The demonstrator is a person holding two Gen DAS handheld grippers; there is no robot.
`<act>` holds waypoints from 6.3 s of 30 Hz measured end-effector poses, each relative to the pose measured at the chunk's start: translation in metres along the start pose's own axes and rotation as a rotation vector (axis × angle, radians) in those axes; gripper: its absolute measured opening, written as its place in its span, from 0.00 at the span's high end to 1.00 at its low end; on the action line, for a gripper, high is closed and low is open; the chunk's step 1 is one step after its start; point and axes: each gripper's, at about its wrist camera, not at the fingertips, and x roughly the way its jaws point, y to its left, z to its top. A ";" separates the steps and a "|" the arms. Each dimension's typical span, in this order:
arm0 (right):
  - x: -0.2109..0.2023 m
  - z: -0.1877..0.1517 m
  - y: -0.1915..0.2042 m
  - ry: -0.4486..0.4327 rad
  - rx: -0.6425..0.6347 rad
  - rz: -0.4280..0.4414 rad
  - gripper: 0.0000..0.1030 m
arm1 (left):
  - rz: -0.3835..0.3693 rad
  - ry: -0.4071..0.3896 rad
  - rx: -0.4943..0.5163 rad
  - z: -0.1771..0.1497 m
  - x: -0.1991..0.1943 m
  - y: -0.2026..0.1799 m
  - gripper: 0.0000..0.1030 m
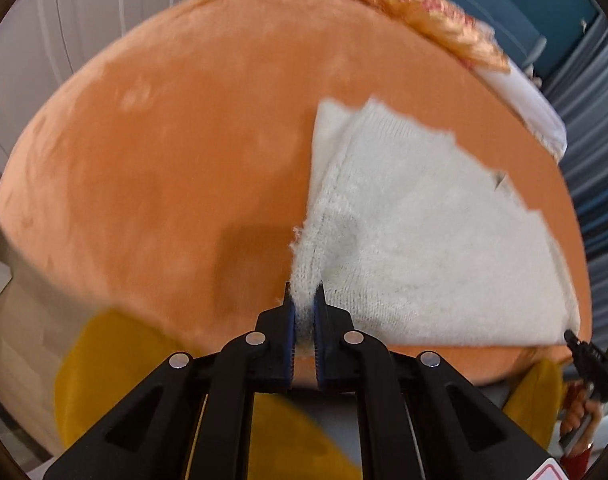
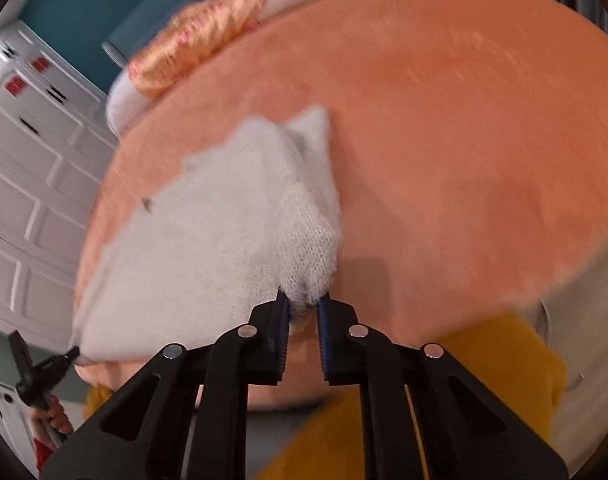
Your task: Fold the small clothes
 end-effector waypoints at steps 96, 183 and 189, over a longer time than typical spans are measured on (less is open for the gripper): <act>0.078 0.092 0.062 -0.131 -0.184 -0.259 0.24 | 0.031 -0.074 -0.101 0.091 0.080 -0.061 0.42; 0.087 -0.050 0.212 0.052 -0.460 0.013 0.41 | -0.146 -0.158 -0.203 0.009 -0.006 -0.038 0.82; 0.047 -0.056 0.154 0.020 -0.367 0.032 0.41 | -0.223 -0.258 0.028 0.014 -0.054 -0.135 0.93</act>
